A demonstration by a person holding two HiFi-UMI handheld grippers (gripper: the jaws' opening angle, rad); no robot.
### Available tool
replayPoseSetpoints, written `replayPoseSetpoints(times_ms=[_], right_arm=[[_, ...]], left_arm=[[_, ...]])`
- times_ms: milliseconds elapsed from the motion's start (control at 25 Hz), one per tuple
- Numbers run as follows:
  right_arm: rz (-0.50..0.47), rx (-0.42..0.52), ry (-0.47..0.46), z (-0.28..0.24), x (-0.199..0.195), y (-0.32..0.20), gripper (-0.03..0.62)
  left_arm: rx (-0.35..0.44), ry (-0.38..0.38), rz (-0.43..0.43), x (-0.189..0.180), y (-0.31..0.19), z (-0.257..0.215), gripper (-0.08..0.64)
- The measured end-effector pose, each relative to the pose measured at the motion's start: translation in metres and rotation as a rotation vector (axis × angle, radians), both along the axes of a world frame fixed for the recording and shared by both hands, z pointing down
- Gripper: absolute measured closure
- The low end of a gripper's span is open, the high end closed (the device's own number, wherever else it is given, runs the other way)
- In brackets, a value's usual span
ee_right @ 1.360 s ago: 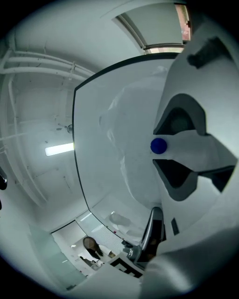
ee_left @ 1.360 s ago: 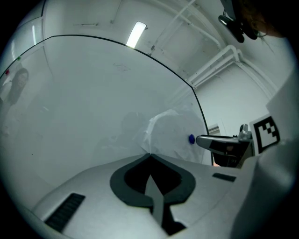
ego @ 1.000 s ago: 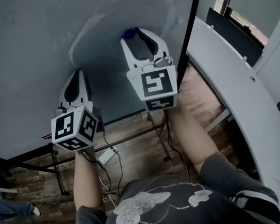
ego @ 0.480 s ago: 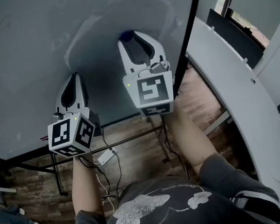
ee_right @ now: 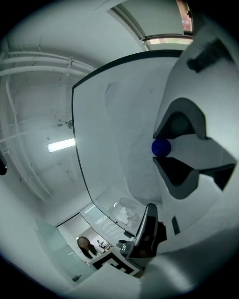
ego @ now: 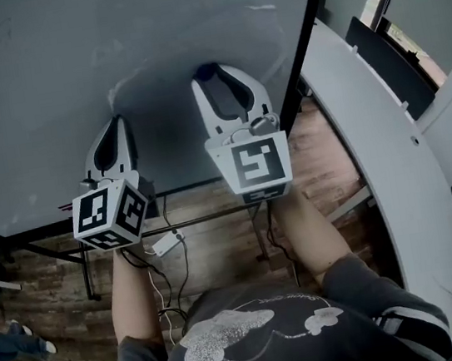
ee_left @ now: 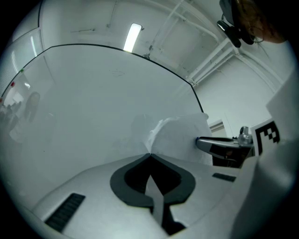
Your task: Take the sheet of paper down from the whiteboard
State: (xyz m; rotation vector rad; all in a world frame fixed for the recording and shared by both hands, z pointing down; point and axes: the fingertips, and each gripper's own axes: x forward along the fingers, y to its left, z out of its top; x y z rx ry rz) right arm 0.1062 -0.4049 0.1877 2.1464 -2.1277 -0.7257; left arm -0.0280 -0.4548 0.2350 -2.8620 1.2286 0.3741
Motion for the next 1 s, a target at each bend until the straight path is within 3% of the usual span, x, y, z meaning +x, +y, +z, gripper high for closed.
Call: replayPoseSetpoints(times_ms=[240,640,1000], right_arm=[[-0.106,-0.059,-0.032,0.035,0.001,0.027,0.465],[-0.288,-0.236,-0.066,0.111,0.006,0.049,0.465],[-0.331,-0.337,-0.112,0.160,0.006,0.047,0.465]], left_arm=[[-0.070,-0.040,-0.116,-0.017,0.019,0.033,0.551],[-0.180,-0.107,-0.318,-0.033,0.077,0.099,0.551],[-0.261,-0.160,-0.342,-0.044,0.106,0.149,0.551]])
